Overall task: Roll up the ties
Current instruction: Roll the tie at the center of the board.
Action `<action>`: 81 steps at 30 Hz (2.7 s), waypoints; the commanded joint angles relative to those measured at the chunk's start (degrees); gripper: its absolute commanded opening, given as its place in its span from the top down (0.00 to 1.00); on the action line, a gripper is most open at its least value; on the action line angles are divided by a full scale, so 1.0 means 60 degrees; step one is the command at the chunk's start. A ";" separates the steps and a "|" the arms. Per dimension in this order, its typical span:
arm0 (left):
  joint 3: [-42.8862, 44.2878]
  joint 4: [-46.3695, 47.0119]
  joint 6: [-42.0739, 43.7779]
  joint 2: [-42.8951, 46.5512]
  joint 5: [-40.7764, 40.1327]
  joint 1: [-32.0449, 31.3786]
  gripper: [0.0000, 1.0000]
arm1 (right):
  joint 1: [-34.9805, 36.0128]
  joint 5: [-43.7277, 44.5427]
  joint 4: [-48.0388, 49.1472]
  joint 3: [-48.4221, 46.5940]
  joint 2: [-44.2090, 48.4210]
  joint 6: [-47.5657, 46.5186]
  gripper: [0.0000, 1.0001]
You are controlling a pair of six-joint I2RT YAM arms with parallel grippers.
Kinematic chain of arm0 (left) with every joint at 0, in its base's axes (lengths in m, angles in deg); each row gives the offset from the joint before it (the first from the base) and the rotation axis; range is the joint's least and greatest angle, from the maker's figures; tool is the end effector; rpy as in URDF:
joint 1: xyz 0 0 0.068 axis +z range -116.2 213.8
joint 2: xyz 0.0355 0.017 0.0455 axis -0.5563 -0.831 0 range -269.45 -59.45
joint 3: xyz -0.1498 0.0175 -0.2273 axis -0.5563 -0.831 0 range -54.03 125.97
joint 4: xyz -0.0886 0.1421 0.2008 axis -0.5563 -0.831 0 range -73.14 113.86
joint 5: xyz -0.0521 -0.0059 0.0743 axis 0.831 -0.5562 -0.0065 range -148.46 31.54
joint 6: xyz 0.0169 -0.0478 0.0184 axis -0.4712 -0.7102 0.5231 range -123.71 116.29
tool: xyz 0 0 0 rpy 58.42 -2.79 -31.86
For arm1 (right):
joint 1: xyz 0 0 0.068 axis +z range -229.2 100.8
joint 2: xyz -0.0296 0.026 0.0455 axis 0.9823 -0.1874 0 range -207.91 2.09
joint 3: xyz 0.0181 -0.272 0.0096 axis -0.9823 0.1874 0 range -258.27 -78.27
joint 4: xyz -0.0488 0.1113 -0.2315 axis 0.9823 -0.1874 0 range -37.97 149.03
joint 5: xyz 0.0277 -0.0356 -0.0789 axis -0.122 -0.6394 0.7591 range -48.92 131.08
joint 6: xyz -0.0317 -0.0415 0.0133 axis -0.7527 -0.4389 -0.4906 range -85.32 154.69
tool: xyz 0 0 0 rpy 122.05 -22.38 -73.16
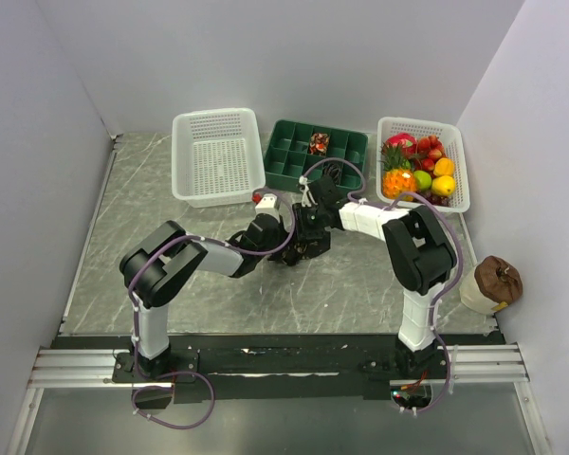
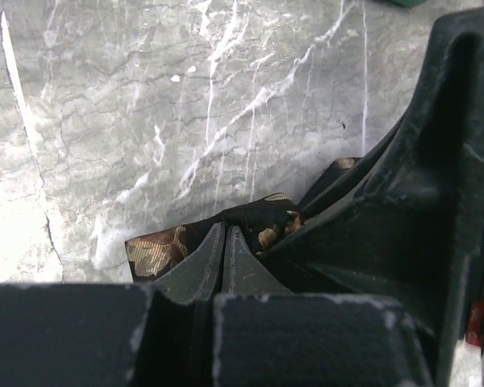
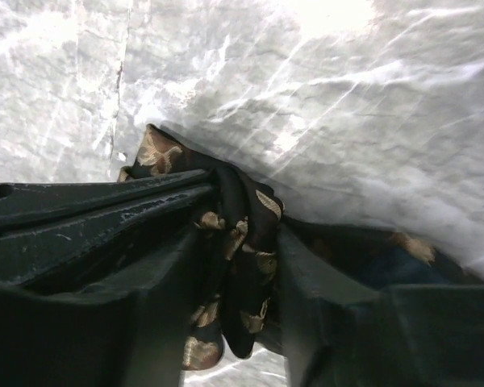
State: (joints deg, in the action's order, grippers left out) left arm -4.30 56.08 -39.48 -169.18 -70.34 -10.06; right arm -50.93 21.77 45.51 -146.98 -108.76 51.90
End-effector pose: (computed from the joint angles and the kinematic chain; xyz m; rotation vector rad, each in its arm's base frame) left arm 0.2791 -0.2580 0.1290 0.0166 2.1080 -0.6450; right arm 0.3436 0.1982 0.1515 -0.3901 2.5983 0.7250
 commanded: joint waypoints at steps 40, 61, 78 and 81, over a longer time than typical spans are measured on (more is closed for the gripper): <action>-0.3866 0.2447 -0.4877 0.2033 0.2595 0.0688 0.04 | 0.0474 0.0640 -0.1439 0.0831 -0.1228 0.0134 1.00; -0.3337 0.4322 -0.5259 -0.0168 0.1555 0.1200 0.87 | 0.0474 -0.0925 -0.1073 0.1124 -0.0833 -0.0246 1.00; -0.4187 0.7166 -0.5286 -0.0518 0.2976 0.2197 0.44 | 0.0137 -0.2011 -0.0808 0.1666 -0.0012 -0.0349 1.00; -0.4261 0.7634 -0.5609 -0.0812 0.2874 0.2241 0.39 | 0.0137 -0.2011 -0.0779 0.1695 0.0003 -0.0335 1.00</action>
State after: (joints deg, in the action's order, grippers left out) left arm -29.39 95.95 -71.72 -170.89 -47.52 1.63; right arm -51.04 10.56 54.45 -140.55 -107.54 52.97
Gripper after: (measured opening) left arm 0.575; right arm 0.231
